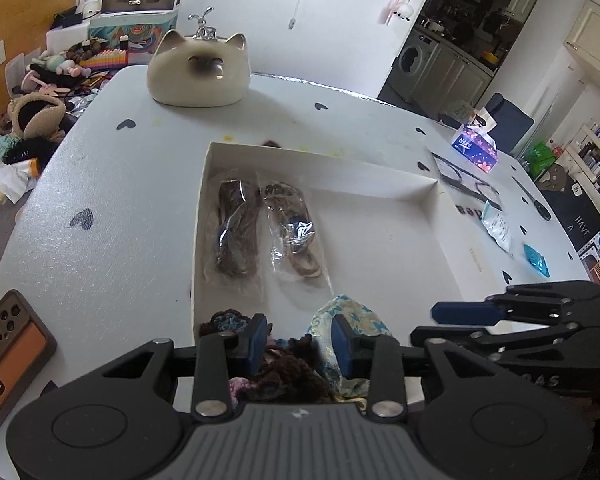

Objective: Organize soft objects
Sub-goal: 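Lower both held items into the tray and open both tools, then lift both tools and move toward the cord bag and white packet, then grasp the clear bag of white cords with right tool while left tool grasps white printed packet, then carry the cord bag and white packet over the white tray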

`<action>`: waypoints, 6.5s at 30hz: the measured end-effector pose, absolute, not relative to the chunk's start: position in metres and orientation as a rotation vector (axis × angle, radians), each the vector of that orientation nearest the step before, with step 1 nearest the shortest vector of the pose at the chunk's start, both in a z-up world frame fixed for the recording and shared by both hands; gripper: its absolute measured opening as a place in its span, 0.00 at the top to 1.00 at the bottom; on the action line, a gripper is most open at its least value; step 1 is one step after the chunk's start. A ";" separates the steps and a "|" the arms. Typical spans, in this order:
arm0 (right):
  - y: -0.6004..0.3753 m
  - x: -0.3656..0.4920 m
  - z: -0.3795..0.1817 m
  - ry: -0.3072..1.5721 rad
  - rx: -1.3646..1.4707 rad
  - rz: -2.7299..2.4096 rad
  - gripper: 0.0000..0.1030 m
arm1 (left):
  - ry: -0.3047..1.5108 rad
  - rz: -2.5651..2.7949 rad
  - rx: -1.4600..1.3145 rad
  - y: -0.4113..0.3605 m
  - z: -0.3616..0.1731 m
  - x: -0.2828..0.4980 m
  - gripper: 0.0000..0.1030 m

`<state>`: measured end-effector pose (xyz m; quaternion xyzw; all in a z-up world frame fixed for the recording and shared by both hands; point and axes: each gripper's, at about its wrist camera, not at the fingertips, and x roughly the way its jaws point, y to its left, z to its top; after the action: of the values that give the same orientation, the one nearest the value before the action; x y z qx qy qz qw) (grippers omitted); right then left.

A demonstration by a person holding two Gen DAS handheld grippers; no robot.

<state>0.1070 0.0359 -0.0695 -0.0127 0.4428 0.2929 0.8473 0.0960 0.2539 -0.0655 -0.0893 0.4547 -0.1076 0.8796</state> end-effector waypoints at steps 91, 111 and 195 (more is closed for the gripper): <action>-0.348 0.114 -0.109 1.035 0.136 0.220 0.00 | 0.808 -0.236 -0.128 -0.111 -0.062 0.135 0.00; -0.350 0.180 -0.135 1.108 0.146 0.517 0.05 | 0.840 -0.244 -0.149 -0.124 -0.071 0.187 0.00; -0.333 0.123 -0.056 0.821 0.140 0.292 0.38 | 0.711 -0.212 -0.195 -0.060 -0.059 0.134 0.18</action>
<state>0.1230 -0.3329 -0.0560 0.0678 0.3974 0.1411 0.9042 0.1339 -0.0602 -0.0592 -0.0952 0.3467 -0.1034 0.9274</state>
